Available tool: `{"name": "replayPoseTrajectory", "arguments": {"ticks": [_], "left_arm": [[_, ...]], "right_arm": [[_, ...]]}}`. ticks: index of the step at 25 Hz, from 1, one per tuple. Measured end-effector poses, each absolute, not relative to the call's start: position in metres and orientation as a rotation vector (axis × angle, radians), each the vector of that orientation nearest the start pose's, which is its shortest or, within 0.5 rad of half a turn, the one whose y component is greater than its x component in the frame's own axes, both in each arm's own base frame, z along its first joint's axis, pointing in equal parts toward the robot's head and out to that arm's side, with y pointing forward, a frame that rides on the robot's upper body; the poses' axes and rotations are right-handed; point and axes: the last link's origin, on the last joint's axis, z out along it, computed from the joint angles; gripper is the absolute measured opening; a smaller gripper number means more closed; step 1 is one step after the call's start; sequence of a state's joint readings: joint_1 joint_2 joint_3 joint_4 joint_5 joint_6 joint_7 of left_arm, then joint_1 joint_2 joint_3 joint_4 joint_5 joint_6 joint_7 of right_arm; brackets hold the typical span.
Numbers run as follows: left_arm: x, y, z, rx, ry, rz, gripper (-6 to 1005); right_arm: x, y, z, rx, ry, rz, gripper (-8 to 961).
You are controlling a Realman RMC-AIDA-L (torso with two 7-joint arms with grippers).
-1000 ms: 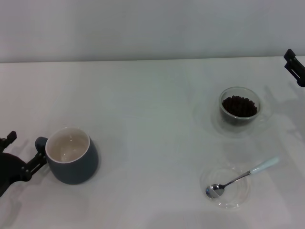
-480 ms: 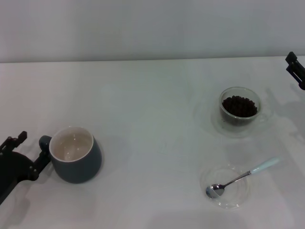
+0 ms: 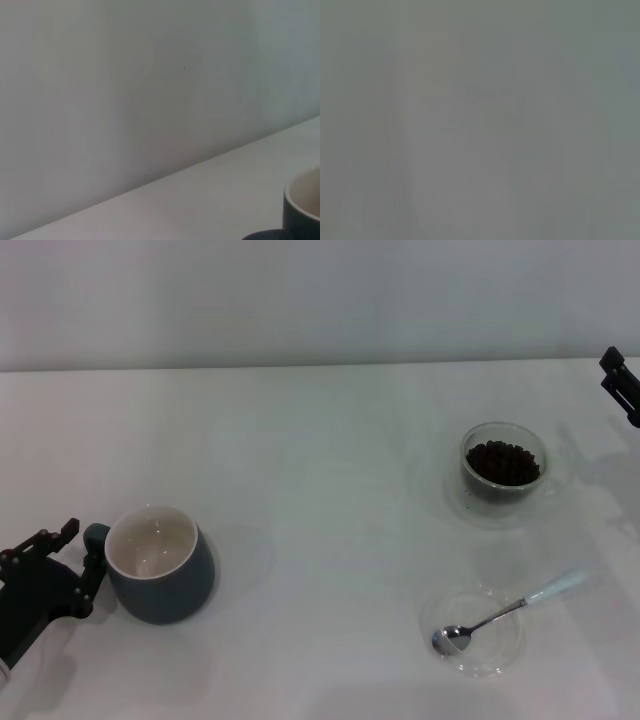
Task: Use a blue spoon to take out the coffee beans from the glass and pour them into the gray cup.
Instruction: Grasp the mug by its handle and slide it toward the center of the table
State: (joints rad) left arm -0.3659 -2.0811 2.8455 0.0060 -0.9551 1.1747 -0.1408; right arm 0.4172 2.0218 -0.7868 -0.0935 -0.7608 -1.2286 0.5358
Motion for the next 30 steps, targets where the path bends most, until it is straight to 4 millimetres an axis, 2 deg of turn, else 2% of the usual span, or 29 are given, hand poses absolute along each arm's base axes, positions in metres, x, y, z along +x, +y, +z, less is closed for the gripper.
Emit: {"name": "replayPoseTrajectory", "arguments": {"ticks": [5,10,16,23,30], "left_arm": [[-0.359,0.273,-0.053,-2.020,-0.392,-0.433,343],[-0.358,0.273,-0.053,-2.019,-0.394,-0.437,150],[-0.353,0.273,-0.058,-2.025,-0.388,-0.453,76],[-0.343,0.276,-0.064,-2.037,-0.350,-0.468,75],[-0.328,0.289,-0.081,-2.092,-0.365,-0.470,76]], "right_arm": [[0.360,0.326,0.039,-1.594,0.633,0.812,855],[0.359,0.326,0.039,-1.595,0.630,0.815,855],[0.359,0.326,0.039,-1.597,0.630,0.814,854],[0.360,0.326,0.039,-1.599,0.628,0.813,854],[0.359,0.326,0.039,-1.600,0.626,0.811,854]]}}
